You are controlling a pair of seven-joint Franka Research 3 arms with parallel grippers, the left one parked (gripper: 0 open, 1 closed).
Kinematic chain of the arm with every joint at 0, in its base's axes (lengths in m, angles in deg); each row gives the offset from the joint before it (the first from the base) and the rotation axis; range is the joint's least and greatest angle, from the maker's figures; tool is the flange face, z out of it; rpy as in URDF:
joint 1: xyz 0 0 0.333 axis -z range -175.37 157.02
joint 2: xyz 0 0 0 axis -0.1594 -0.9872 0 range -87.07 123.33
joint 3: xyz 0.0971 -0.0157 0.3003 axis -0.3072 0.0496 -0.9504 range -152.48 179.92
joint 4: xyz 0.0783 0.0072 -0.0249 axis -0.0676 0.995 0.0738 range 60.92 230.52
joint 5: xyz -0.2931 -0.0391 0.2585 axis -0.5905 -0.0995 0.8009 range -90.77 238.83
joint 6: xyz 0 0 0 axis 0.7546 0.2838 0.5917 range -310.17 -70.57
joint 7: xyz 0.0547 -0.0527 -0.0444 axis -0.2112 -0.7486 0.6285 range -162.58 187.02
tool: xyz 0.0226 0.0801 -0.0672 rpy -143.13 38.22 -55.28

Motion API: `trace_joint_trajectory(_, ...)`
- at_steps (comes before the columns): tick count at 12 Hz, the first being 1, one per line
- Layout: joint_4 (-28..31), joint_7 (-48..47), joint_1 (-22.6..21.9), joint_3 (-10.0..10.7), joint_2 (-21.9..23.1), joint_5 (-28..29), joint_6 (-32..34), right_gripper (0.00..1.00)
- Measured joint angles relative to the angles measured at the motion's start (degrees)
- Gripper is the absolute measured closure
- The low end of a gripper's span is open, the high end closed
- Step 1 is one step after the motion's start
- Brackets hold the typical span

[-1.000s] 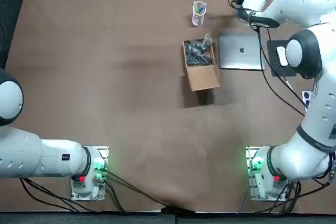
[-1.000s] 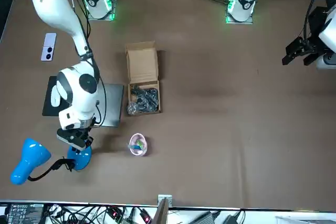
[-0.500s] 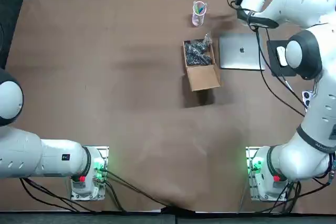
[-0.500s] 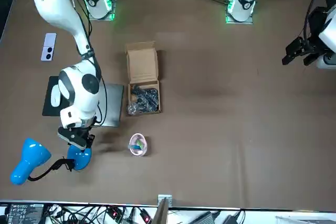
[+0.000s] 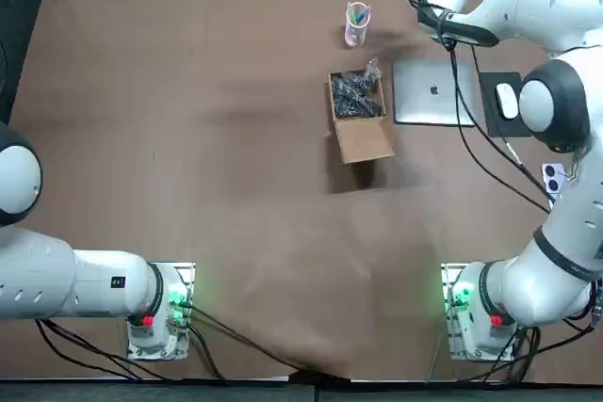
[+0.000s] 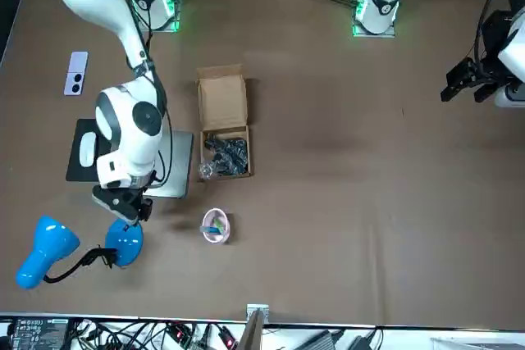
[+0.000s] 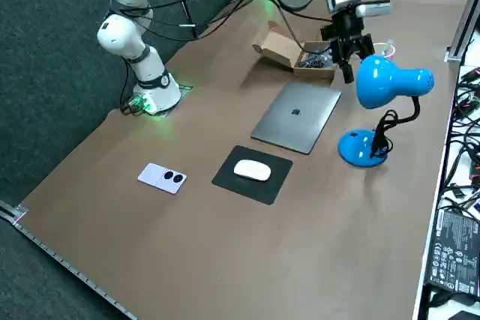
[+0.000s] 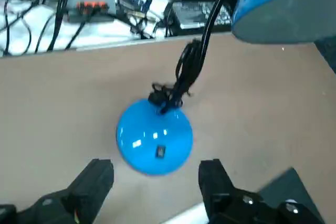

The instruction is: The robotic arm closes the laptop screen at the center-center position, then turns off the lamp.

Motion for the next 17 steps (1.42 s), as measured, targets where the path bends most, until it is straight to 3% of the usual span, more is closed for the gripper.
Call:
trace_joint_trajectory(3,0.2,10.1,-0.1,-2.1,2.5,8.5,5.7,0.0)
trace_joint_trajectory(6,0.2,22.2,0.0,-2.2,6.7,18.0,10.9,0.0)
trace_joint_trajectory(9,0.2,30.7,-0.1,-2.4,12.9,26.5,20.3,0.0)
trace_joint_trajectory(14,0.2,41.5,0.2,-2.1,21.3,36.8,30.8,0.0)
trace_joint_trajectory(17,0.4,49.2,3.5,-1.7,26.2,41.5,35.6,0.0)
